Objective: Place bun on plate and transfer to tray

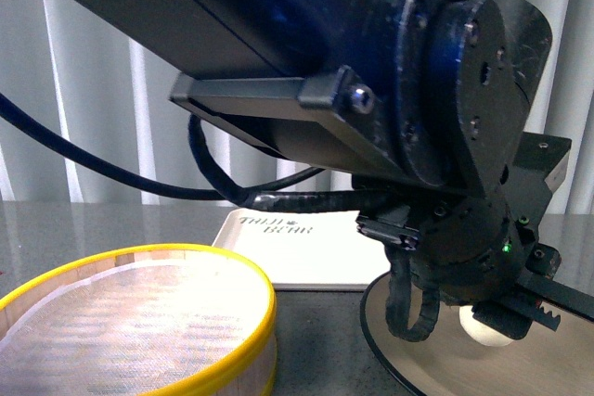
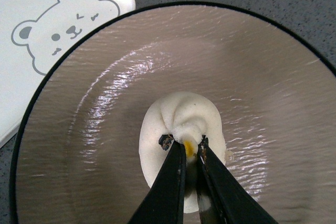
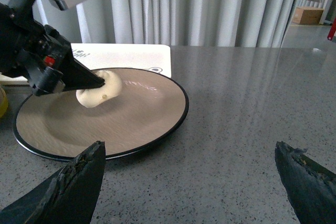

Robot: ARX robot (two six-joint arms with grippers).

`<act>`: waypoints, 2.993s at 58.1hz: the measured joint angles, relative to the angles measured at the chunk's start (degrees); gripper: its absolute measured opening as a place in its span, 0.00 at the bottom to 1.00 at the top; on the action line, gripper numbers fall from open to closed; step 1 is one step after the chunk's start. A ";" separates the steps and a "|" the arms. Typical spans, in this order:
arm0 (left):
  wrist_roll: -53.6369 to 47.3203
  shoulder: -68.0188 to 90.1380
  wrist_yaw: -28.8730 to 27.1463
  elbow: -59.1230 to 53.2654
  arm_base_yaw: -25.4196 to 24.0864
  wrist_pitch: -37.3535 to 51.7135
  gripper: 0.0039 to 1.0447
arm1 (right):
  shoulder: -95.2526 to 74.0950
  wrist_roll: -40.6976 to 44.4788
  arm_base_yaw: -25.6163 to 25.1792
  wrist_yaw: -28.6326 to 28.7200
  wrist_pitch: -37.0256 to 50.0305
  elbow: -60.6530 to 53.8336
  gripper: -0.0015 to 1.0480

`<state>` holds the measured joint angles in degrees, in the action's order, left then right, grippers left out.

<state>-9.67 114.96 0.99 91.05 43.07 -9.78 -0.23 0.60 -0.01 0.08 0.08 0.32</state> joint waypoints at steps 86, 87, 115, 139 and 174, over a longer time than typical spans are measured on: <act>17.51 -7.93 -7.02 -2.80 -5.51 4.74 0.94 | 0.00 0.00 0.00 0.02 0.00 0.00 0.92; 18.47 -8.59 -8.41 -3.54 -6.40 5.31 0.94 | 0.00 0.00 0.00 0.00 0.00 0.00 0.92; 32.33 -17.31 -19.28 -13.97 -22.45 6.38 0.94 | 0.00 0.00 0.00 0.02 0.00 0.00 0.92; 11.17 -36.70 -13.88 -55.91 -30.62 53.70 0.28 | 0.00 0.00 0.00 0.00 0.00 0.00 0.92; 10.12 -58.77 -5.73 -81.26 -38.27 55.82 0.04 | 0.00 0.00 0.00 0.00 0.00 0.00 0.92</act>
<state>0.45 56.18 -4.73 9.78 4.80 46.04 -0.23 0.60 -0.01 0.08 0.08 0.32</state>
